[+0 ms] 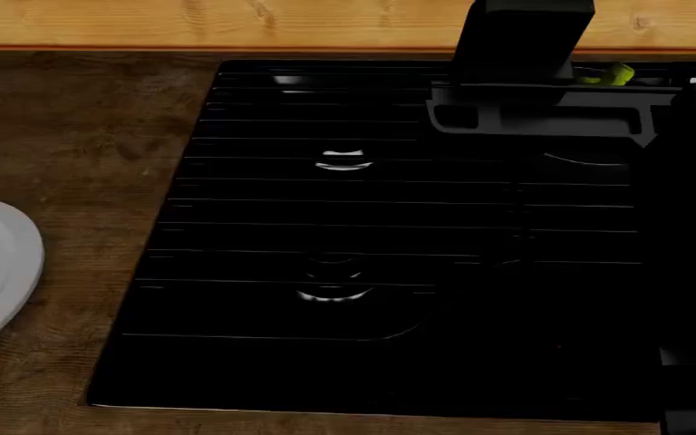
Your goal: Pick the broccoli from the pan and place it on the plate.
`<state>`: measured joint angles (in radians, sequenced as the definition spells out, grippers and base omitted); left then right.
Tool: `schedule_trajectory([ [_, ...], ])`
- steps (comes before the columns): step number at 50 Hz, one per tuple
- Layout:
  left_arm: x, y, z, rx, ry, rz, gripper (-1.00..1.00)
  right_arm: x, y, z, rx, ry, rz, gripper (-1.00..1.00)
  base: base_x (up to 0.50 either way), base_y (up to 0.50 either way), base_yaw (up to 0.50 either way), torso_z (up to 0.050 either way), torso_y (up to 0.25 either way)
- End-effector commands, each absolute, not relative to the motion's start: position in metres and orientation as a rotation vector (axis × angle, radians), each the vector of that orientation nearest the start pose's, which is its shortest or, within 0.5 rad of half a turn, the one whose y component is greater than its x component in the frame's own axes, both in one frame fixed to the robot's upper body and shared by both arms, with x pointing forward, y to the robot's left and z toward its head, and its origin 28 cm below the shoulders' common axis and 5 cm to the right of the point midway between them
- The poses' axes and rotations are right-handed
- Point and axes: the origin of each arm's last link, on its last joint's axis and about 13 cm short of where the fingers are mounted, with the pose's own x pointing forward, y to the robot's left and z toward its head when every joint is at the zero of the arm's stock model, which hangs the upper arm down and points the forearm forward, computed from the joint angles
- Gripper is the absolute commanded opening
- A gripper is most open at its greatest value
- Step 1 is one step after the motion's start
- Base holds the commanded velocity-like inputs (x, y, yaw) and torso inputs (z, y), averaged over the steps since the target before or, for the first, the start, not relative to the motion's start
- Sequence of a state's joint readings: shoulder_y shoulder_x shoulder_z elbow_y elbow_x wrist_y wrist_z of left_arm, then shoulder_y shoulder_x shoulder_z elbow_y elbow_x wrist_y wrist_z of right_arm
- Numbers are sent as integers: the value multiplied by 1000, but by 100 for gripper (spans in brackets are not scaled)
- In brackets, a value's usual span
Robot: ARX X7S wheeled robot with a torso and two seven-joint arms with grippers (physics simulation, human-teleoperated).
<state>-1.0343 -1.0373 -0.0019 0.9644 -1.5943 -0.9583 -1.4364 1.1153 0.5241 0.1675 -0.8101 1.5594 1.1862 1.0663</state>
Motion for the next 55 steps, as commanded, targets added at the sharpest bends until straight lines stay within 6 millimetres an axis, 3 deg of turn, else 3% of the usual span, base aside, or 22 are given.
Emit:
schedule_trajectory([
  [1,149,260,313,177,-555,449,100,182,-120,328,70,-508,46,100,250,-47,0,0,0],
  [37,153,265,305,162,-542,456,100,187,-115,326,70,-495,67,100,255,-32,0,0,1],
  [55,151,265,305,165,-541,458,100,185,-115,325,58,-508,67,100,0,183,0,0,0],
])
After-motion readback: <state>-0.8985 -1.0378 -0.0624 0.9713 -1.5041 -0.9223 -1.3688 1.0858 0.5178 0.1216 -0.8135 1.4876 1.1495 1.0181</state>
